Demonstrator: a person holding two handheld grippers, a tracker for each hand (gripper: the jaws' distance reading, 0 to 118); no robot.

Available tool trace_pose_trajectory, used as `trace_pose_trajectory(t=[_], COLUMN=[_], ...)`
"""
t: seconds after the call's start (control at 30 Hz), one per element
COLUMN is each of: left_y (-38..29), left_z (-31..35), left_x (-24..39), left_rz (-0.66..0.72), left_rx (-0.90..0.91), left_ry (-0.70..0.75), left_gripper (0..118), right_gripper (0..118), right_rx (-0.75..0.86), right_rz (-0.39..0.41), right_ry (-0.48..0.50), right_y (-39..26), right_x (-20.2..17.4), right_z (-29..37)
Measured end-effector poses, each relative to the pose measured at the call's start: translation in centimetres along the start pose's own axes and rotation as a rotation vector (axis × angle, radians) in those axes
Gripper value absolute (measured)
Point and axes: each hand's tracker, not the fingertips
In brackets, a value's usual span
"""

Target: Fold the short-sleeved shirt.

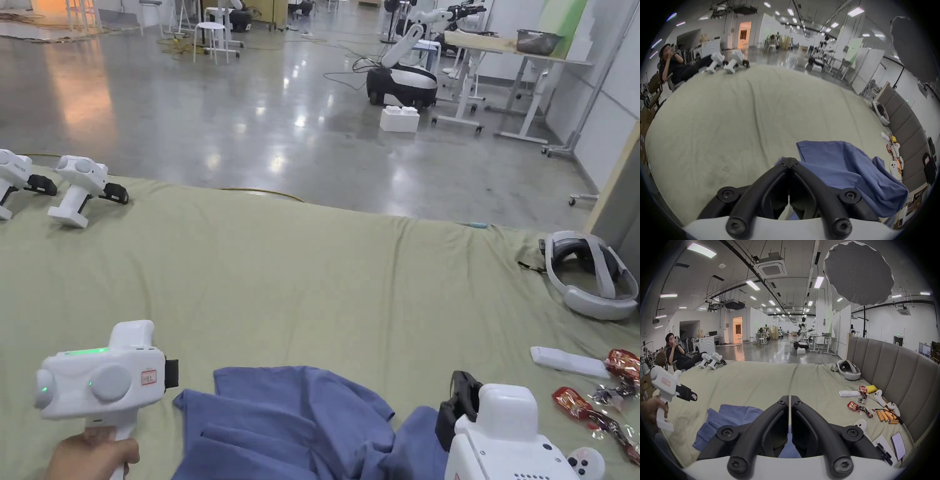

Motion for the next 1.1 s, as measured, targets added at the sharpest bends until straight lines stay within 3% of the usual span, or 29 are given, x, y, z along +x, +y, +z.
trace_pose_trajectory(t=[0.07, 0.17, 0.23, 0.33, 0.5, 0.6, 0.67, 0.7, 0.77, 0.8, 0.93, 1.07, 1.1], left_y=[0.9, 1.8, 2.2, 2.2, 0.5, -0.3, -0.7, -1.0, -1.4, -1.5, -1.6, -0.8, -0.7], left_z=[-2.3, -4.7, -6.2, -8.1, -11.5, -10.9, -10.8, -10.5, -10.3, -10.2, -8.9, -6.1, -5.1], left_x=[-0.1, -0.1, 0.2, 0.7, 1.6, 2.5, 3.6, 3.8, 4.6, 4.9, 4.4, 3.0, 2.5], left_rz=[0.007, 0.029, 0.041, 0.037, -0.046, -0.064, -0.092, -0.116, -0.173, -0.184, -0.183, -0.068, -0.049], left_rx=[-0.041, -0.091, -0.112, -0.166, -0.379, -0.295, -0.323, -0.311, -0.294, -0.295, -0.254, -0.159, -0.134], left_ry=[0.01, -0.008, -0.016, -0.035, 0.139, 0.146, 0.154, 0.148, 0.145, 0.15, 0.118, 0.048, 0.029], left_gripper=[3, 37, 71, 71, 71, 70, 58, 44, 29, 15, 9, 9, 9], right_gripper=[5, 5, 5, 5, 5, 5, 5, 5, 5, 5, 5, 18, 33], right_rx=[-0.019, -0.045, -0.058, -0.079, -0.11, -0.127, -0.139, -0.146, -0.158, -0.166, -0.215, -0.4, -0.454], right_rz=[0.003, 0.003, 0.004, 0.007, 0.005, 0.009, 0.01, 0.007, -0.009, -0.017, -0.032, -0.029, -0.028], right_ry=[-0.01, -0.025, -0.033, -0.044, -0.058, -0.06, -0.058, -0.056, -0.051, -0.05, -0.048, -0.033, -0.028], right_y=[-0.4, -1.0, -1.4, -2.0, -2.7, -3.2, -3.5, -3.6, -3.7, -3.8, -3.8, -3.4, -3.6], right_x=[0.5, 1.2, 1.6, 2.1, 2.6, 2.8, 2.9, 2.9, 3.0, 3.1, 3.8, 5.5, 6.1], right_z=[-0.5, -1.1, -1.4, -1.8, -2.2, -2.5, -2.7, -2.9, -3.3, -3.5, -4.8, -8.3, -9.5])
